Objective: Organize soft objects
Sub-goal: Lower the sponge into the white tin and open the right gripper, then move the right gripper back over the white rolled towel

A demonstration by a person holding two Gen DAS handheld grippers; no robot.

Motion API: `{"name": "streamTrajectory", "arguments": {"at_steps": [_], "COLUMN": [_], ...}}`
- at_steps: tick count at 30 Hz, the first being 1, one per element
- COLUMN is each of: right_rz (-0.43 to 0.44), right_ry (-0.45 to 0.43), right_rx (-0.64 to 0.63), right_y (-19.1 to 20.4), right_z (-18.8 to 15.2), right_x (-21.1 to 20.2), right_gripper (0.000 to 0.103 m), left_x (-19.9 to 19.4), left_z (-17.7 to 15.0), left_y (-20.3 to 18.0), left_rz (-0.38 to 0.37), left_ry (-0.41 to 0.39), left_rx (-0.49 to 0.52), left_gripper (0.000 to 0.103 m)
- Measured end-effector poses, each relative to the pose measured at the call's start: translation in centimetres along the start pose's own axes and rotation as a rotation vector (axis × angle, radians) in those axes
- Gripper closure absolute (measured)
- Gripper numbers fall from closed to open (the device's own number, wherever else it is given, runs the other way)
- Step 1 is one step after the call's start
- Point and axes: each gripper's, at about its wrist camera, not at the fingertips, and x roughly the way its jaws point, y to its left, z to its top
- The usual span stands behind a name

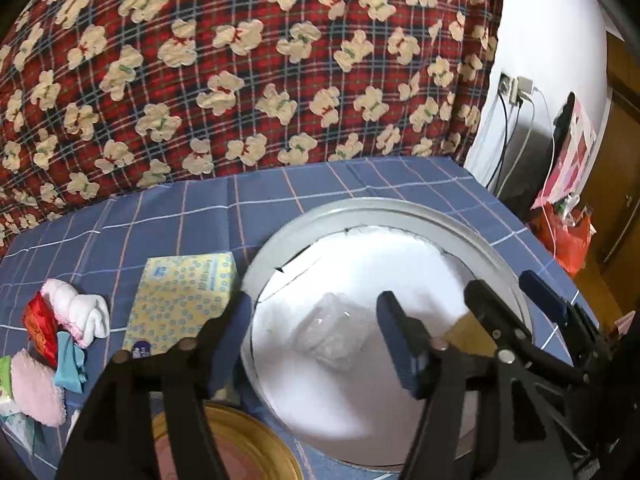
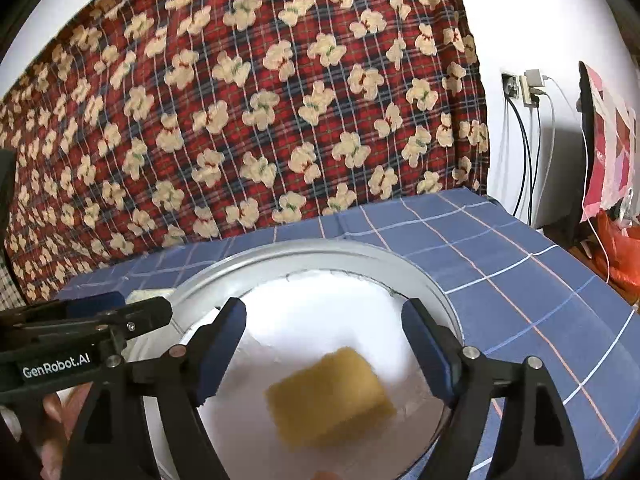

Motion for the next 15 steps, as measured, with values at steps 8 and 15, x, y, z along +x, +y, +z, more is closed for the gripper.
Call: {"name": "streamTrajectory", "arguments": {"at_steps": [8,15], "right_rz": [0.050,0.136], "right_ry": [-0.089,-0.103], "right_rx": [-0.004,-0.048], "right_y": [1.3,4.7], "right_z": [0.2,-0.5], "right_x": [-2.3,-3.3], "right_gripper": [0.021,0.021], "left_x": [-4.3,-9.1], "left_z": [-1.5,-4.8], "left_y": [1.2,6.7], "left_rz": [0.069,0.204], "left_ry": [-0.143,-0.246], "left_rx": [0.011,-0.025], "left_gripper": [0.029,0.013]}}
